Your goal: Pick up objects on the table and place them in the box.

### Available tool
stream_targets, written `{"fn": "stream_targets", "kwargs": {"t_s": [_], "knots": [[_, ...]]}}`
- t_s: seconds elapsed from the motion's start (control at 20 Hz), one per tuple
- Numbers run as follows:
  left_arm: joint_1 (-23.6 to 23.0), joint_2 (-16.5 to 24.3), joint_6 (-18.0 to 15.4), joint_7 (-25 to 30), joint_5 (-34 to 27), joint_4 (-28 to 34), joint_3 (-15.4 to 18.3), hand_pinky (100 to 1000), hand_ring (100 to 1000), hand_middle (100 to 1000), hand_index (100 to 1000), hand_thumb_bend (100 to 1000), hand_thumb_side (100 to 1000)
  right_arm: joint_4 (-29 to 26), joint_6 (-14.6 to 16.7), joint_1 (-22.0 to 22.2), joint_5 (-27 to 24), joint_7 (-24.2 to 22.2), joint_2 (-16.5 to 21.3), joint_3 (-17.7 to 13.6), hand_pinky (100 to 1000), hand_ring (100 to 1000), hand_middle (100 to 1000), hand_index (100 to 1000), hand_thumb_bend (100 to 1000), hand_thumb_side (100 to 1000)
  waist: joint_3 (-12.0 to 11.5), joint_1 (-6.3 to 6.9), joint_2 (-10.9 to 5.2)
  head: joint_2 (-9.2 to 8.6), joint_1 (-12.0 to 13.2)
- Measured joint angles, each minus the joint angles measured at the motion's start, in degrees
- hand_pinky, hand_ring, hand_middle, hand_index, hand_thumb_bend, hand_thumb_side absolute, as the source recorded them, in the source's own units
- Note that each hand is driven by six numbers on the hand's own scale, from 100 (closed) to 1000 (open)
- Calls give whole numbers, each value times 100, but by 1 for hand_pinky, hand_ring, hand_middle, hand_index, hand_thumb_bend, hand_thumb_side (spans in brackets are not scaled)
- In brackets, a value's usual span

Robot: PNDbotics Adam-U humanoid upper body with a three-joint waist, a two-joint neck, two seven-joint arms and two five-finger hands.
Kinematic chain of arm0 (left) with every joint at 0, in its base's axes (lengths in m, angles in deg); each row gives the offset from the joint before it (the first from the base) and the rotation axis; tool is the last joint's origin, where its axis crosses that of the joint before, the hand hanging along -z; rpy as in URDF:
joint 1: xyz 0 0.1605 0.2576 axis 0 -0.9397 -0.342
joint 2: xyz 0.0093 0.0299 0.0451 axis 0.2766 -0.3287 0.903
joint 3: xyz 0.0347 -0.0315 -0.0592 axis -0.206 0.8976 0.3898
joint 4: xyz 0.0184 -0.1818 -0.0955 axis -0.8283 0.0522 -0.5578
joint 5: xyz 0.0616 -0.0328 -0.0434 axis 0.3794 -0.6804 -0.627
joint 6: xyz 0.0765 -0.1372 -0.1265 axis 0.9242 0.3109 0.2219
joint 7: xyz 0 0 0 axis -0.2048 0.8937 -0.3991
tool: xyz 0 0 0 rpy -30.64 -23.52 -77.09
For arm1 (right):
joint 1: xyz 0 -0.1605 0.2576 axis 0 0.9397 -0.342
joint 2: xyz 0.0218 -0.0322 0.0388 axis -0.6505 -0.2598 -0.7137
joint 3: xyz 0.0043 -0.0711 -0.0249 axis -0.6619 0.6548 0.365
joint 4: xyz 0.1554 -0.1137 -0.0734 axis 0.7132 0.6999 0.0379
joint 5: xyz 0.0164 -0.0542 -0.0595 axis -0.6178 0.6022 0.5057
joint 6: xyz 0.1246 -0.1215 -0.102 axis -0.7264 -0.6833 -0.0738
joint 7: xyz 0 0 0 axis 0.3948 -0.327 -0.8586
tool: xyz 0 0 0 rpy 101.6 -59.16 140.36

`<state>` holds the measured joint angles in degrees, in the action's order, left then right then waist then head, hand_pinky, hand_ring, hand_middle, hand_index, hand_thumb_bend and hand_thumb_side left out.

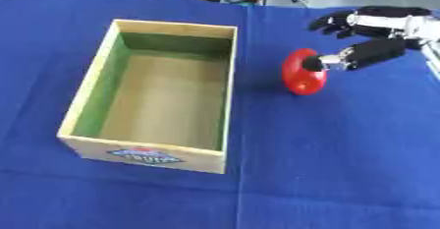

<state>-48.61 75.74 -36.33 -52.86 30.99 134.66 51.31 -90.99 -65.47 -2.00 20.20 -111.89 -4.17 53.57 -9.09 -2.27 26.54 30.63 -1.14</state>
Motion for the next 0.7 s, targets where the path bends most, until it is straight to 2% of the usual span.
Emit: {"fn": "stream_targets", "kwargs": {"t_s": [0.7], "knots": [[13, -5, 3, 20, 0, 0, -1, 536, 611, 662, 904, 127, 1000, 240, 85, 2, 493, 165, -76, 158, 920, 944, 976, 1000, 491, 646, -54, -37, 68, -6, -53]]}}
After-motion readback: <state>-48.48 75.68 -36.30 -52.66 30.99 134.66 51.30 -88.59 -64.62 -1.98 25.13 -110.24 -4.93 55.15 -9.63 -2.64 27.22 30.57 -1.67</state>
